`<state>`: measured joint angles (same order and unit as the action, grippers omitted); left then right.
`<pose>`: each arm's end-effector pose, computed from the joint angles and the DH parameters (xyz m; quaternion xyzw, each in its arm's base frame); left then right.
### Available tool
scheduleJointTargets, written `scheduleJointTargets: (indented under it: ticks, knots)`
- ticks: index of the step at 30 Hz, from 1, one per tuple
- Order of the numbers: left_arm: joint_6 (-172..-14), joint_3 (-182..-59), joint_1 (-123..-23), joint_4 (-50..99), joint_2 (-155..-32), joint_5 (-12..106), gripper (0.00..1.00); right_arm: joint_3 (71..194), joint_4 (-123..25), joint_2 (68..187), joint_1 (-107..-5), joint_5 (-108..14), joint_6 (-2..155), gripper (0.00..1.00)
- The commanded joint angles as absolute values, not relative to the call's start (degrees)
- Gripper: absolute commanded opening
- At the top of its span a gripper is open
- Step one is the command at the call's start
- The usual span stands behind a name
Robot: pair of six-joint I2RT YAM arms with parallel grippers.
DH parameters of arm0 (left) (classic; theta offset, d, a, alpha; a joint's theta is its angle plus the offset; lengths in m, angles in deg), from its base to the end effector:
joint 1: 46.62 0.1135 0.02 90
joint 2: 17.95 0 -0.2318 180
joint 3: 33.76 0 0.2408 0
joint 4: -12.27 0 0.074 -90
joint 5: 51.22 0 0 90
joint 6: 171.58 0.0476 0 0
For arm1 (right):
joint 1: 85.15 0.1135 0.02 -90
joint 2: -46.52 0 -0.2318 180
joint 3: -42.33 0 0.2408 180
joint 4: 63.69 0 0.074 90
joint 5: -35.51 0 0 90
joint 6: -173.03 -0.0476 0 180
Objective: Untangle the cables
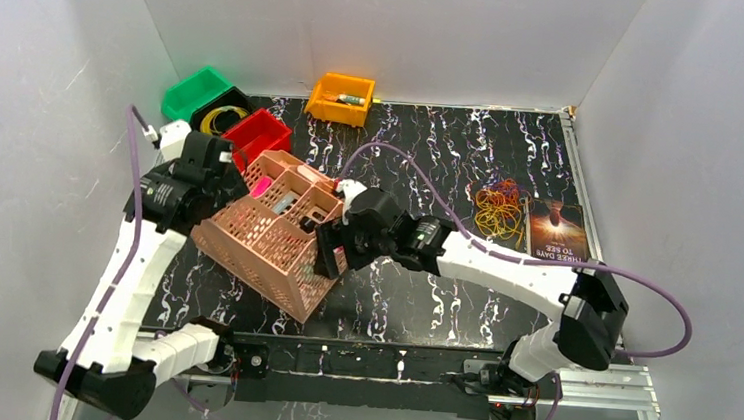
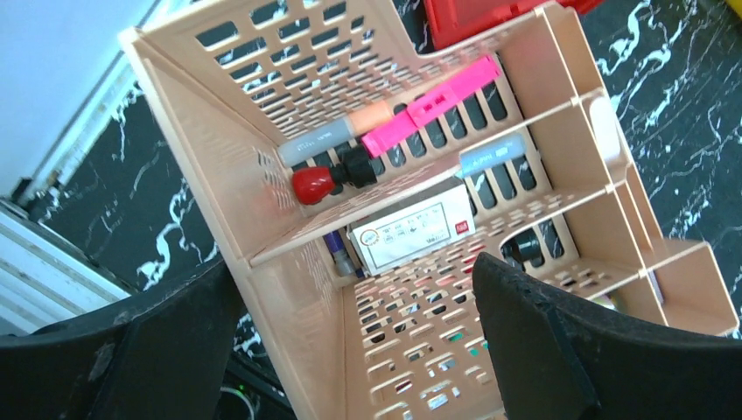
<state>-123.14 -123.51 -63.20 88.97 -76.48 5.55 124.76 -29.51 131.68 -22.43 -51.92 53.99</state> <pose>0.1845 -0.0277 0.3549 -0.2975 0.8424 0.0549 0.4458 0.1531 0.3015 0.2600 -0.2687 0.8531 0.3347 0.2966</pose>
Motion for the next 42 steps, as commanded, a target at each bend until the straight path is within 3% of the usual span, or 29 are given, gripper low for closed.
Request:
scheduleJointTargets:
  ticks: [1, 13, 25, 36, 42]
  knots:
    - [-117.40, -130.49, -62.38, 83.37, -80.18, 0.10, 0.98, 127.24, -40.07, 135.16, -19.68, -48.16, 49.83, 0.98]
    - [-106.32, -136.18, -50.94, 76.79, -89.80, 11.26, 0.98, 131.77, -52.06, 145.15, -18.71, -42.17, 45.52, 0.98]
    - [-97.99, -157.08, -49.44, 85.05, -92.94, 1.67, 0.98, 145.78, -59.79, 159.42, -14.39, -38.87, 47.10, 0.98]
    - [-97.63, -154.44, -49.45, 85.22, -87.66, 1.27, 0.98, 163.46, -60.88, 173.86, -14.00, -35.58, 54.37, 0.98]
    - [-97.17, -152.67, -49.49, 84.84, -85.98, 1.52, 0.98, 153.02, -62.91, 163.62, -13.96, -37.35, 58.15, 0.98]
